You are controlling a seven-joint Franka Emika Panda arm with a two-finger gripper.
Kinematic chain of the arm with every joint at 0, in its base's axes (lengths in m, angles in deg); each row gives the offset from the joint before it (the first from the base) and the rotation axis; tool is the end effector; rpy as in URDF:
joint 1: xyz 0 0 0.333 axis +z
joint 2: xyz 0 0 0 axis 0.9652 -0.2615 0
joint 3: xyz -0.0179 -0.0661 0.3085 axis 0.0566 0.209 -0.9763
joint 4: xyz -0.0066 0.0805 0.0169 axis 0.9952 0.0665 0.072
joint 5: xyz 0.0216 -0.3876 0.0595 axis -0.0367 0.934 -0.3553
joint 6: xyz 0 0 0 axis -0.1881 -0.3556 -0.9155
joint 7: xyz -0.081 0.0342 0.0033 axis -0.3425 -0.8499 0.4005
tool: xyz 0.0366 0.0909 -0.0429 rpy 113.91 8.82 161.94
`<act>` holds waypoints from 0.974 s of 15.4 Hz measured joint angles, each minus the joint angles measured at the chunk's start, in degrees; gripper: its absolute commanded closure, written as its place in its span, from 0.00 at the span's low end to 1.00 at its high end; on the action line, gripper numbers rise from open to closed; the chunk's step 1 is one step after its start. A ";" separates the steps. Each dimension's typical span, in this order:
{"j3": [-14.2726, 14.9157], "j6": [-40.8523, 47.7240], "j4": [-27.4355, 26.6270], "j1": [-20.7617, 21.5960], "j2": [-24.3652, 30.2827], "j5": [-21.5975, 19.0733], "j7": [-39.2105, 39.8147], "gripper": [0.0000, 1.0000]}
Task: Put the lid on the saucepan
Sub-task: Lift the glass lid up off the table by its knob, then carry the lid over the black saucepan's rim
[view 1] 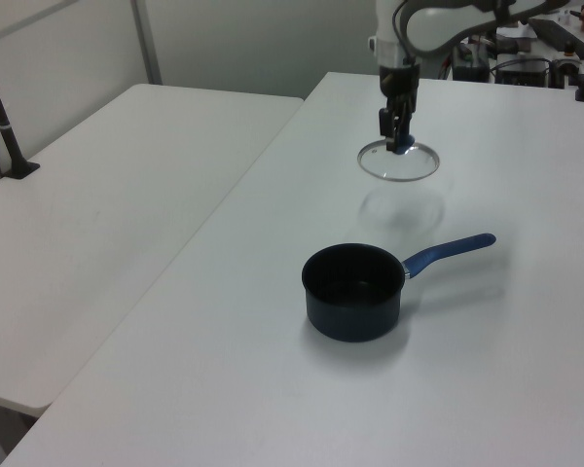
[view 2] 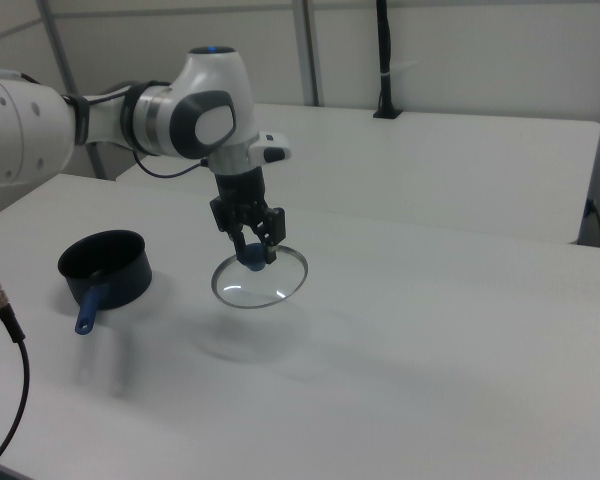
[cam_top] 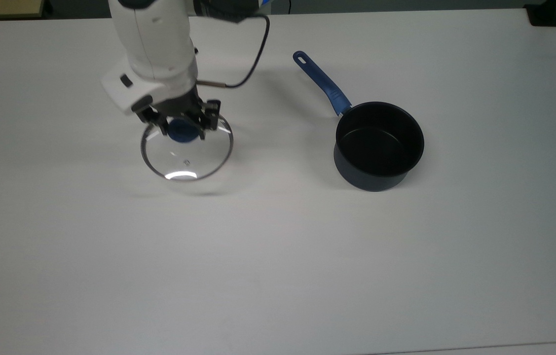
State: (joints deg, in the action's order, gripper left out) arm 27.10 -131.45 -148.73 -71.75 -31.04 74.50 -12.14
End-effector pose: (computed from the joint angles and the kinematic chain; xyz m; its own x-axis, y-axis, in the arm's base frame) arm 0.6520 -0.0437 0.4462 0.9972 -0.0729 -0.0156 -0.0720 -0.9961 0.0519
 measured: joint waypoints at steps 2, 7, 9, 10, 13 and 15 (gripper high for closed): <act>0.54 2.38 0.10 -0.02 1.39 0.50 0.00 0.46; 2.48 5.90 1.78 2.36 2.90 0.52 -0.11 0.46; 3.77 5.93 1.88 5.48 2.78 0.50 -1.11 0.46; 4.44 5.94 1.86 7.45 2.54 0.48 -2.08 0.46; 5.24 5.94 2.26 12.90 1.53 0.47 -6.25 0.46; 5.33 5.94 3.15 15.92 0.60 0.22 -8.60 0.47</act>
State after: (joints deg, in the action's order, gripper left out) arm 32.43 -125.51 -145.58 -55.83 -30.44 74.71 -20.74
